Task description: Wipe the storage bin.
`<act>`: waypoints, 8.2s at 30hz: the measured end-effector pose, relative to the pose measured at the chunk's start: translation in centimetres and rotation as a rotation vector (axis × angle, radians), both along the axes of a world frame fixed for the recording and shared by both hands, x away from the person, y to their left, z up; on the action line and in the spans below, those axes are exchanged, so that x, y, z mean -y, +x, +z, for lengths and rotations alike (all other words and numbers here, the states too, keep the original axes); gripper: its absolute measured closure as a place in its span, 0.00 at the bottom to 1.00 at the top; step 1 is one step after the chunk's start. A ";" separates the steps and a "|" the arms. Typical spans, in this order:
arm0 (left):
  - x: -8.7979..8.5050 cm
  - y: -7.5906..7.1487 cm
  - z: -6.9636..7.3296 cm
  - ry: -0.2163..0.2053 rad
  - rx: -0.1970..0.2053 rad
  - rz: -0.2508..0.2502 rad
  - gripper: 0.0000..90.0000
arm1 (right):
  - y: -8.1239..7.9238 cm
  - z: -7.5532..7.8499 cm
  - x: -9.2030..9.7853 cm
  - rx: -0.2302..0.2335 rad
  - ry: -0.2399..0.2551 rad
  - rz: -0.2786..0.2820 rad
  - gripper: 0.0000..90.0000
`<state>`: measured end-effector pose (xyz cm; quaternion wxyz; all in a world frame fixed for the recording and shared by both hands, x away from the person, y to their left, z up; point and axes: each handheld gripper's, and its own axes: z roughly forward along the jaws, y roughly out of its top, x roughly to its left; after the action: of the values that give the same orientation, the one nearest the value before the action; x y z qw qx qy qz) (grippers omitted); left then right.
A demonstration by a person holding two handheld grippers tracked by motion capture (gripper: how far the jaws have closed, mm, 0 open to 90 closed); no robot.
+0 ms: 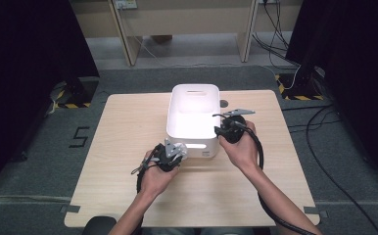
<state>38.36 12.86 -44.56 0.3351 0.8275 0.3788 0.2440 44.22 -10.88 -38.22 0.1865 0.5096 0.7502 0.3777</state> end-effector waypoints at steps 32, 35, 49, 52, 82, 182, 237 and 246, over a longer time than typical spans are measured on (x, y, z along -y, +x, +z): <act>0.9 -0.4 2.4 0.006 0.065 -0.022 0.80 | 0.0 0.1 0.0 -0.002 0.002 0.000 0.80; 1.0 -0.4 2.3 0.006 0.053 -0.017 0.80 | 0.0 0.0 0.0 0.000 0.003 0.001 0.80; 1.3 -0.1 1.8 0.019 0.048 -0.024 0.80 | 0.1 0.0 0.0 -0.001 0.007 -0.001 0.80; 1.5 -0.1 1.7 0.021 0.044 -0.025 0.80 | 0.1 0.0 0.0 -0.003 0.007 0.000 0.80; 2.7 0.1 -0.6 0.044 -0.003 -0.049 0.80 | 0.1 0.0 0.1 0.004 0.003 0.004 0.80; 4.5 -0.2 1.4 -0.001 0.045 -0.094 0.80 | 0.1 0.0 0.1 0.005 0.010 0.004 0.80; 6.9 0.3 0.1 0.065 0.039 -0.134 0.80 | 0.1 0.1 0.1 0.005 0.010 0.006 0.80; 7.3 0.5 -0.5 0.076 0.032 -0.136 0.80 | 0.1 0.1 0.1 0.005 0.010 0.009 0.80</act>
<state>38.83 5.52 -45.10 0.3253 0.8593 0.3070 0.2481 44.34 -11.01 -38.11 0.1840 0.5061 0.7503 0.3835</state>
